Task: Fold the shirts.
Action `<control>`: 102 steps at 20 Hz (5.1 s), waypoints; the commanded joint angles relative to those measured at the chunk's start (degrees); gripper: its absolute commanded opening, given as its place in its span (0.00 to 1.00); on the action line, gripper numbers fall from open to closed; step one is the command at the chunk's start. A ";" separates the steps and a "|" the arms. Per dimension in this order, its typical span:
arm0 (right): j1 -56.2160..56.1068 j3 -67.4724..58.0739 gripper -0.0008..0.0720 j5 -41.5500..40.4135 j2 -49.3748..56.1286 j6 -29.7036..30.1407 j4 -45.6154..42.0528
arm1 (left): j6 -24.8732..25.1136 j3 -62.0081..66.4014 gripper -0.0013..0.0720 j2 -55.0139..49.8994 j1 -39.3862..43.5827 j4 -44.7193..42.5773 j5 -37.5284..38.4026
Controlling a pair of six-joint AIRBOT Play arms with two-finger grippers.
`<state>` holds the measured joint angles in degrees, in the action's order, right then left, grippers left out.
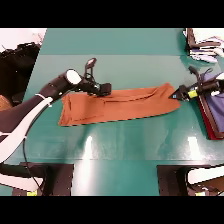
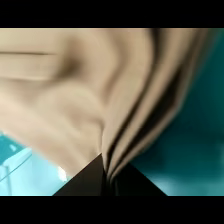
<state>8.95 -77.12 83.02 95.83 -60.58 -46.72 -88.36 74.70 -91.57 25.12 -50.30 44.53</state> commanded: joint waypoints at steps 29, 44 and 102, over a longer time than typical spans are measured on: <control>-40.57 -30.86 0.04 -6.60 -6.93 -7.93 9.77 | 0.31 12.20 0.05 7.54 -10.64 -17.14 12.74; -55.82 -33.33 0.61 -11.78 8.02 -8.52 -1.07 | 1.84 12.26 0.05 25.64 -31.82 -26.01 24.41; 25.16 -34.84 0.03 -13.33 -9.99 -17.38 -2.86 | -3.15 12.26 0.05 25.38 -2.49 -18.03 12.04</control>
<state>32.29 -115.09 68.58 89.78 -77.97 -49.87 -91.50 86.89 -66.17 22.61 -68.29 56.25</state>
